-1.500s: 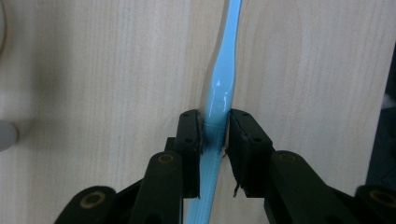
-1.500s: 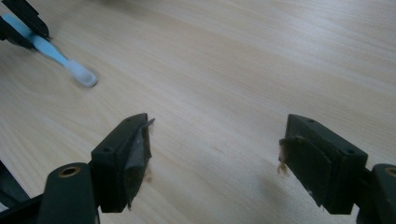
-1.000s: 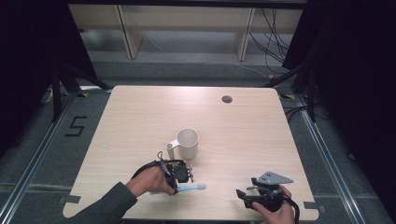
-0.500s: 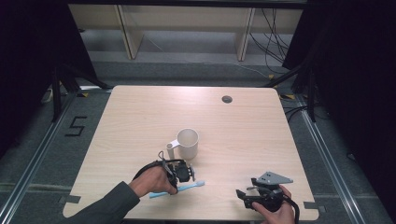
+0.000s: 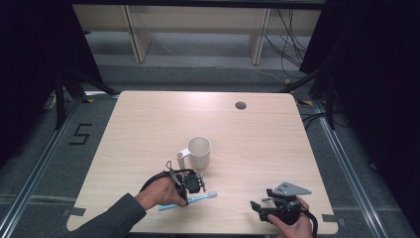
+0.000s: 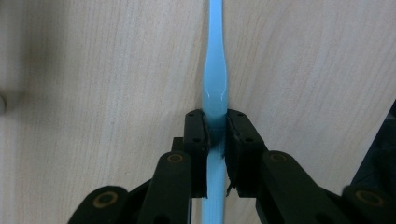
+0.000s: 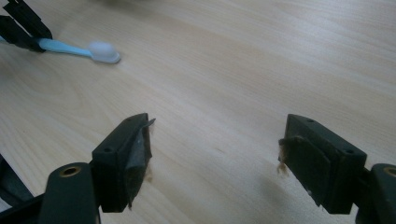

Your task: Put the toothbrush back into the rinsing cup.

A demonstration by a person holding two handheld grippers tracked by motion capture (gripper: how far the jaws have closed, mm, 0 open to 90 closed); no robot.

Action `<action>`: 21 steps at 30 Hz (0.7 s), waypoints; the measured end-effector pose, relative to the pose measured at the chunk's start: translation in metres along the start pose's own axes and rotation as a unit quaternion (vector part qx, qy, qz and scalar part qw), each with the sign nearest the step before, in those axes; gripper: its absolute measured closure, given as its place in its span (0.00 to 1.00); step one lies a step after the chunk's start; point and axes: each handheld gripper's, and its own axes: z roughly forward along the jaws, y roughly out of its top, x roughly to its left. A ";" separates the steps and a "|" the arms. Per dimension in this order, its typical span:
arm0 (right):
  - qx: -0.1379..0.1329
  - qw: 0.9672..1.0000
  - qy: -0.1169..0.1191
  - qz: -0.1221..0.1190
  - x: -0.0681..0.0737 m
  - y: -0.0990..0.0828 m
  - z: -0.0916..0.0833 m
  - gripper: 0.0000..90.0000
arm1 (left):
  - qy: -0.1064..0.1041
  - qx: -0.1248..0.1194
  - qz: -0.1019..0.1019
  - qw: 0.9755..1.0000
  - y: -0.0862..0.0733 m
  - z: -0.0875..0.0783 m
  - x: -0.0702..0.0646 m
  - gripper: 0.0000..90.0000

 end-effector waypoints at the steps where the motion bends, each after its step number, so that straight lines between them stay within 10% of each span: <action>1: -0.002 1.000 0.000 0.000 0.000 0.000 0.000 0.27 | -0.001 -0.004 0.002 1.000 -0.001 0.000 0.000 0.87; 10: 0.000 1.000 -0.002 0.003 -0.001 0.000 0.000 0.28 | 0.004 -0.071 -0.009 0.997 -0.013 -0.027 0.005 0.87; 21: -0.001 1.000 0.001 0.008 -0.001 0.000 0.000 0.27 | 0.028 -0.199 -0.041 0.979 -0.035 -0.060 0.005 0.87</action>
